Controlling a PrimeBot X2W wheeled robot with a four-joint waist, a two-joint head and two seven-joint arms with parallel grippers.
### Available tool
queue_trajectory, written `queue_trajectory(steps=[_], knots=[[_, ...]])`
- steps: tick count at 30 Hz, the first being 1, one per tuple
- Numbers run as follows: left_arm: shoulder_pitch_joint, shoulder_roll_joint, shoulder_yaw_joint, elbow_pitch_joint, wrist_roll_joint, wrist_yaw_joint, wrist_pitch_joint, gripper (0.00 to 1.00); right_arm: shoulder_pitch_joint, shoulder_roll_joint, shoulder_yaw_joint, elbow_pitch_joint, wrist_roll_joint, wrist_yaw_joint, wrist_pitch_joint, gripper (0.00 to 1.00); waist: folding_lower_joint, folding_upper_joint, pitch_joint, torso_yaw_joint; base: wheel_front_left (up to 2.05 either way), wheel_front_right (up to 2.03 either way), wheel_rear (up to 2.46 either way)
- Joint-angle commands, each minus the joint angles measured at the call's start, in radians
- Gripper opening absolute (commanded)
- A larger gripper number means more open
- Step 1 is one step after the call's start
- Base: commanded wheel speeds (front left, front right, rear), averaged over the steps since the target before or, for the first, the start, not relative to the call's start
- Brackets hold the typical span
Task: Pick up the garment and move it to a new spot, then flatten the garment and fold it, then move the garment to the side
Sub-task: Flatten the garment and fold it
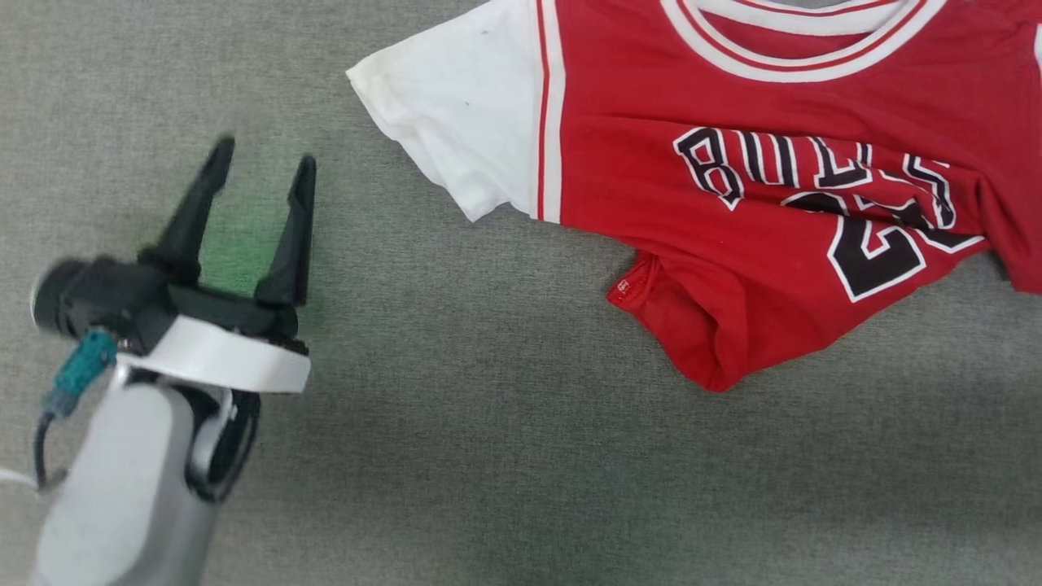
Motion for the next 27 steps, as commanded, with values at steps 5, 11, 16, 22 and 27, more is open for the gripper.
queue_trajectory(steps=[5, 11, 16, 22, 27], knots=[[-0.202, 0.199, -0.189, -0.006, -0.052, -0.002, 0.020, 1.00, 0.019, 0.022, 0.035, 0.036, -0.005, -0.003, 0.020, 0.00, 0.0000, -0.0001, 0.004, -0.024, 0.00, 0.00, 0.00], [-0.533, 0.416, -0.524, -0.004, -0.315, -0.002, 0.241, 1.00, -0.023, 0.040, 0.056, 0.007, -0.009, -0.003, 0.015, 0.00, 0.0000, -0.0001, 0.034, -0.053, 0.00, 0.00, 0.00], [-0.789, 0.502, -0.793, 0.052, -0.556, -0.002, 0.489, 1.00, -0.048, 0.060, 0.078, -0.016, -0.018, -0.004, 0.017, 0.00, 0.0000, -0.0001, 0.065, -0.075, 0.00, 0.00, 0.00], [-0.982, 0.523, -1.007, 0.147, -0.754, -0.002, 0.687, 1.00, -0.072, 0.071, 0.101, -0.043, -0.024, -0.004, 0.027, 0.00, 0.0000, -0.0001, 0.097, -0.095, 0.00, 0.00, 0.00], [-1.032, 0.503, -1.080, 0.187, -0.878, -0.002, 0.761, 1.00, -0.082, 0.081, 0.119, -0.057, -0.027, -0.004, 0.033, 0.00, 0.0000, -0.0001, 0.110, -0.105, 0.00, 0.00, 0.00]])
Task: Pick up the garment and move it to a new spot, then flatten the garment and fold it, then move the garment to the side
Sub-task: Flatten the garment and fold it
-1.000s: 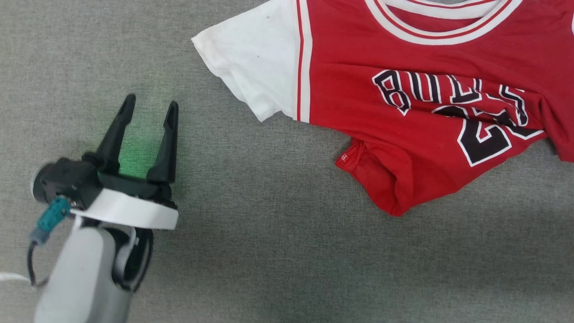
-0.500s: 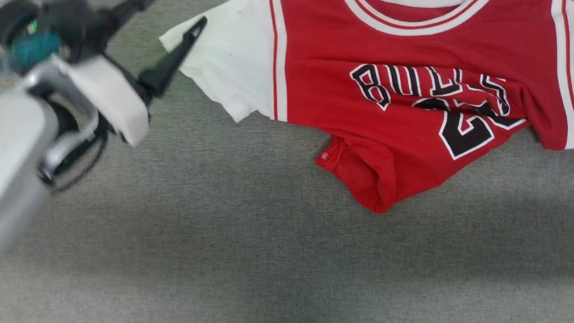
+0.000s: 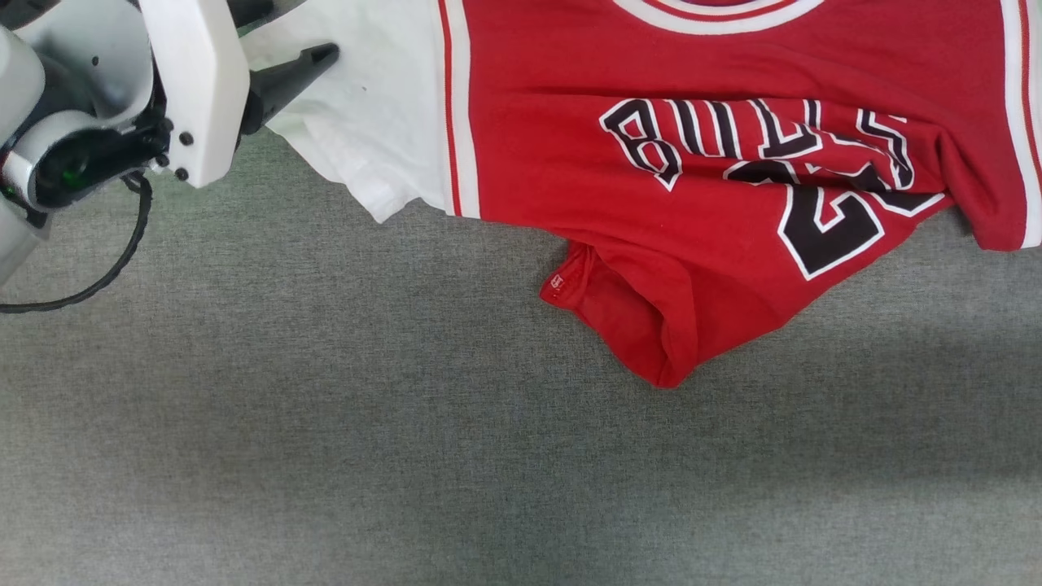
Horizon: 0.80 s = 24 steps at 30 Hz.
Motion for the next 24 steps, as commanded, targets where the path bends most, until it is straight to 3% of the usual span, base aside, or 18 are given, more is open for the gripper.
queue_trajectory(steps=[1, 2, 3, 4, 5, 6, 7, 12, 19, 24], knots=[[0.006, -0.017, -0.027, 0.004, -0.047, 0.002, 0.034, 1.00, 0.039, 0.039, 0.043, 0.035, -0.014, -0.005, 0.019, 0.00, 0.0000, 0.0000, 0.003, -0.003, 0.00, 0.00, 0.00], [0.010, -0.023, -0.034, -0.005, -0.067, 0.002, 0.051, 0.86, 0.038, 0.041, 0.045, 0.033, -0.014, -0.005, 0.019, 0.00, 0.0000, 0.0000, 0.003, -0.003, 0.00, 0.00, 0.00], [0.011, -0.024, -0.038, -0.010, -0.090, 0.002, 0.062, 0.56, 0.037, 0.044, 0.046, 0.032, -0.013, -0.005, 0.019, 0.00, 0.0000, 0.0000, 0.002, -0.003, 0.00, 0.00, 0.00], [0.011, -0.024, -0.038, -0.010, -0.090, 0.002, 0.062, 0.56, 0.037, 0.044, 0.046, 0.032, -0.013, -0.005, 0.019, 0.00, 0.0000, 0.0000, 0.002, -0.003, 0.00, 0.00, 0.00], [0.012, -0.023, -0.041, -0.015, -0.104, 0.002, 0.071, 0.26, 0.034, 0.043, 0.046, 0.030, -0.013, -0.005, 0.015, 0.00, 0.0000, 0.0000, 0.001, -0.003, 0.00, 0.00, 0.00], [0.012, -0.022, -0.043, -0.021, -0.110, 0.002, 0.074, 0.07, 0.032, 0.042, 0.046, 0.028, -0.011, -0.005, 0.010, 0.00, 0.0000, 0.0000, -0.001, -0.003, 0.00, 0.00, 0.00], [0.013, -0.020, -0.043, -0.023, -0.116, 0.002, 0.073, 0.00, 0.029, 0.039, 0.046, 0.026, -0.011, -0.005, 0.003, 0.00, 0.0000, 0.0000, -0.004, -0.003, 0.00, 0.00, 0.00], [0.015, -0.020, -0.038, 0.002, -0.124, 0.002, -0.037, 0.00, 0.003, 0.034, 0.032, 0.014, -0.013, -0.003, -0.058, 0.00, 0.0000, 0.0000, -0.033, -0.005, 0.00, 0.00, 0.00], [0.014, -0.035, -0.019, 0.025, -0.162, 0.002, -0.314, 0.00, -0.047, 0.000, -0.033, -0.020, -0.024, -0.004, -0.175, 0.00, 0.0000, 0.0000, -0.092, -0.004, 0.00, 0.00, 0.00], [-0.017, -0.050, 0.018, 0.075, -0.196, 0.003, -0.499, 0.00, -0.123, 0.013, -0.105, -0.006, -0.088, -0.004, -0.277, 0.00, 0.0000, 0.0000, -0.099, 0.005, 0.00, 0.00, 0.00]])
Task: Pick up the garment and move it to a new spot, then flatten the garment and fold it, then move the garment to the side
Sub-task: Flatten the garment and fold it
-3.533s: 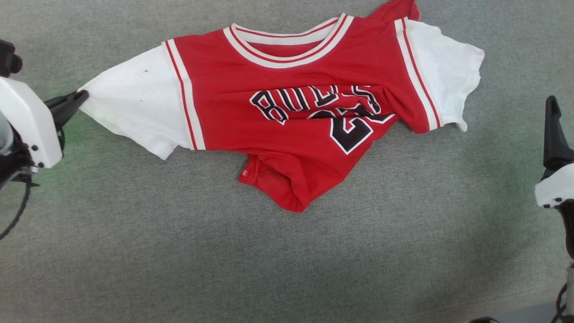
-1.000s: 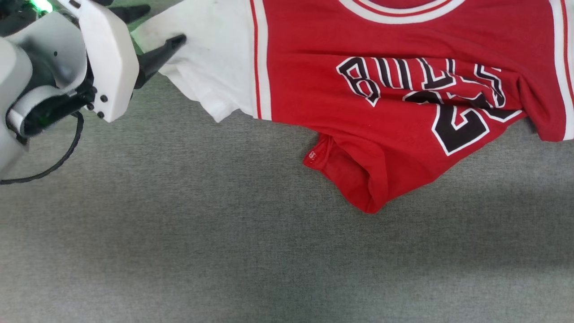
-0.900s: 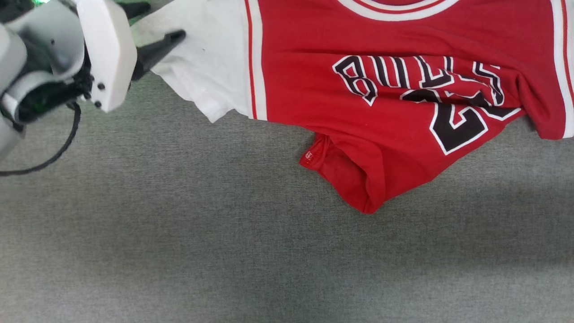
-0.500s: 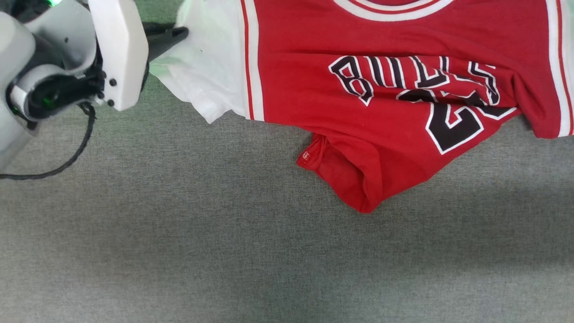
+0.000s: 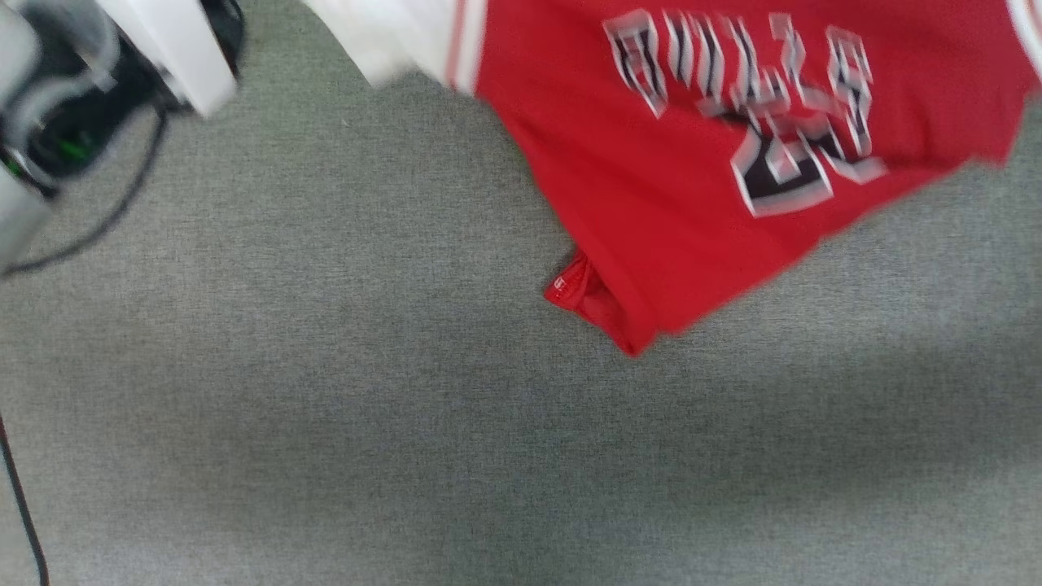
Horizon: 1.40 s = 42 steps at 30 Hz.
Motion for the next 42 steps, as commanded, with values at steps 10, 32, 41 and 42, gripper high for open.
queue_trajectory(steps=[10, 32, 41, 42], knots=[[-0.295, -0.144, 0.251, 0.396, -0.072, 0.003, -0.248, 0.00, -0.479, 0.291, -0.298, 0.261, -0.371, -0.002, -0.305, 0.00, 0.0000, 0.0000, 0.063, 0.005, 0.00, 0.00, 0.00], [0.217, -0.091, 0.374, 0.015, -0.212, 0.002, -0.234, 0.00, -0.272, 0.342, -0.209, 0.429, -0.295, -0.002, -0.467, 0.00, 0.0000, 0.0000, -0.048, -0.008, 0.00, 0.00, 0.00], [0.663, -0.021, 0.434, -0.185, -0.198, 0.002, -0.255, 0.00, 0.284, 0.228, -0.236, 0.112, -0.022, -0.002, -0.301, 0.00, 0.0000, 0.0000, -0.126, -0.021, 0.00, 0.00, 0.00], [0.709, -0.014, 0.447, -0.202, -0.192, 0.002, -0.255, 0.00, 0.350, 0.222, -0.244, 0.074, 0.001, -0.002, -0.268, 0.00, 0.0000, 0.0000, -0.134, -0.023, 0.00, 0.00, 0.00]])
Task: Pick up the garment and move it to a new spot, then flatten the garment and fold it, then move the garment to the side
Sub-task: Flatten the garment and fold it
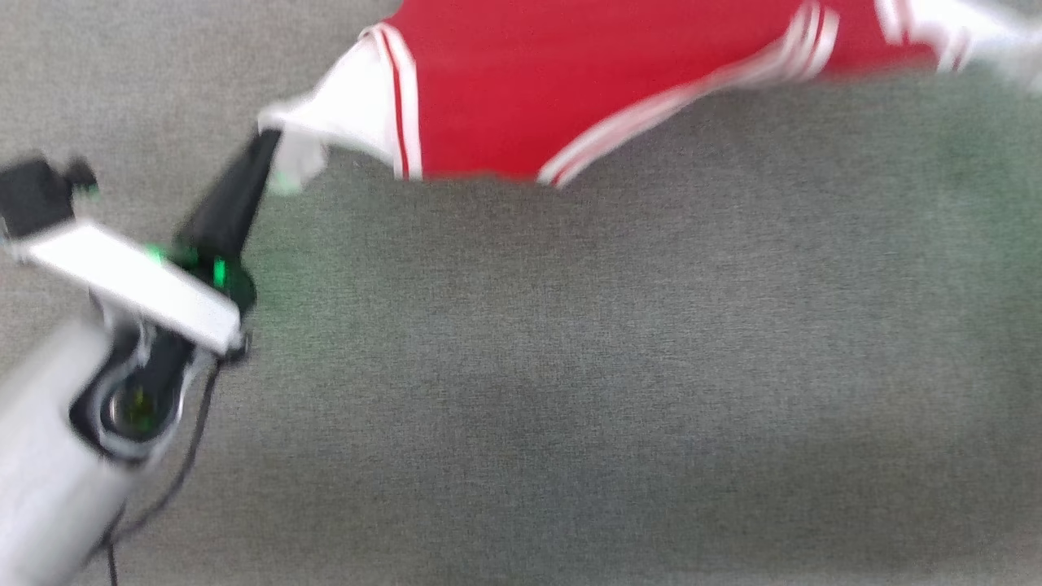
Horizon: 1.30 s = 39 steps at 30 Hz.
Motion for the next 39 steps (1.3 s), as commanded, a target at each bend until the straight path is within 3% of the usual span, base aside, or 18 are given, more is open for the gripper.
queue_trajectory(steps=[1, 11, 23, 29, 39], knots=[[0.071, 0.019, 0.020, -0.024, 0.020, 0.001, -0.007, 0.00, 0.092, -0.016, -0.019, -0.059, 0.029, -0.003, 0.042, 0.00, 0.0000, 0.0000, -0.019, -0.007, 0.00, 0.00, 0.00], [0.394, 0.094, 0.035, -0.204, 0.106, 0.001, -0.007, 0.00, 0.598, 0.017, -0.167, -0.378, 0.167, -0.002, 0.323, 0.00, 0.0000, 0.0000, -0.066, -0.001, 0.00, 0.00, 0.00], [0.681, 0.200, 0.043, -0.370, 0.111, 0.001, -0.007, 0.00, 0.982, 0.143, -0.343, -0.675, 0.196, -0.002, 0.578, 0.00, 0.0000, 0.0000, -0.085, 0.024, 0.00, 0.00, 0.00], [0.733, 0.204, 0.069, -0.408, 0.113, 0.001, -0.007, 0.00, 1.014, 0.180, -0.404, -0.731, 0.180, -0.002, 0.622, 0.00, 0.0000, 0.0000, -0.087, 0.032, 0.00, 0.00, 0.00], [0.635, 0.139, -0.012, -0.343, 0.134, 0.001, 0.019, 0.00, 0.920, 0.185, -0.302, -0.644, 0.073, -0.002, 0.653, 0.00, 0.0000, 0.0000, -0.077, 0.038, 0.00, 0.00, 0.00]])
